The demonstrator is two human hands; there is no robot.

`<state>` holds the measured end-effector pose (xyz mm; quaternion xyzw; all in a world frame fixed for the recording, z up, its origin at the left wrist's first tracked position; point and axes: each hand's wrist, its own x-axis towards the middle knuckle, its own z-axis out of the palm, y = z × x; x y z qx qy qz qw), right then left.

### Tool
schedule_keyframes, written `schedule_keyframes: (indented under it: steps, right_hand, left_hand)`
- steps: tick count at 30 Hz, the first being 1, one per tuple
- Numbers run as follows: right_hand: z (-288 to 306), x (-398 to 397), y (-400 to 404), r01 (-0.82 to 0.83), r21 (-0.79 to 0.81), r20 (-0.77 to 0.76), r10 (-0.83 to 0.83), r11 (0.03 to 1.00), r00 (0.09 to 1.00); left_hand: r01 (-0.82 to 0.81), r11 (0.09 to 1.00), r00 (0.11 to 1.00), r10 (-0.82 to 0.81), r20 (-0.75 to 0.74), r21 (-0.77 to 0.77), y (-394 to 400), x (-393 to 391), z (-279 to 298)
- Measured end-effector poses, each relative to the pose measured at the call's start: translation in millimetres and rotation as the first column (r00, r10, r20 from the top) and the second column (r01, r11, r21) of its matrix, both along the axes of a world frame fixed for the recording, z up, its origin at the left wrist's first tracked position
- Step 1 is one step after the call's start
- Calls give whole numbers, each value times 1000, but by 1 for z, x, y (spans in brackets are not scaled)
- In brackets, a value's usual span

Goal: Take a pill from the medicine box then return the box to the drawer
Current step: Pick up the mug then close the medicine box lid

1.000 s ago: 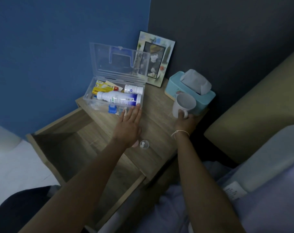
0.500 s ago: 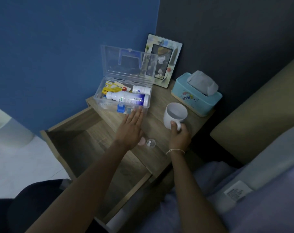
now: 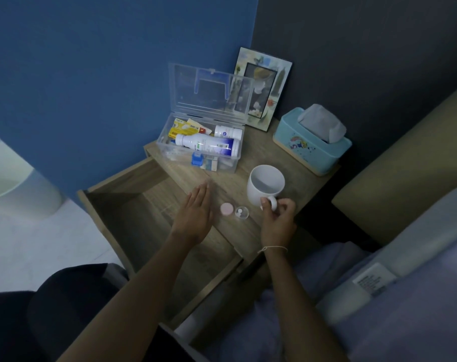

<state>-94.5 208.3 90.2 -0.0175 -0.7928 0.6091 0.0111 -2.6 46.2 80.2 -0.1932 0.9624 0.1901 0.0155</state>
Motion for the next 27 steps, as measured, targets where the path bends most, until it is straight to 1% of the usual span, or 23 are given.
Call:
schedule_keyframes:
  steps: [2,5,7,12,18,20,22,24,27]
  right_hand:
    - [0,2,0,-34,-31,37,35,999,999]
    - [0,4,2,-52,91,-23,54,995,998]
    - [0,5,2,-58,122,-51,65,991,997]
    - [2,8,2,-61,161,-58,72,985,996]
    - [0,8,3,-73,144,-34,79,987,996]
    - [3,10,3,-64,167,-47,73,984,996]
    - [11,13,1,-3,189,-138,30,982,990]
    - [26,10,-6,35,155,-273,8,987,962]
    - [60,-10,-27,-26,82,-399,57,996,915]
  left_hand:
    - [16,1000,999,-16,29,-5,0,4,-1]
    - [41,999,997,-41,72,-2,-2,7,-2]
    - [43,999,995,-44,87,13,-3,8,-1]
    - [36,999,995,-38,89,21,-3,8,0]
    - [20,999,997,-23,70,37,-2,10,-3]
    - [21,998,997,-24,67,56,-2,9,-2]
    - [19,996,999,-22,41,85,-4,7,0]
    - [4,995,1000,-3,-13,97,-9,4,4]
    - [-23,998,994,29,-102,58,-27,-8,18]
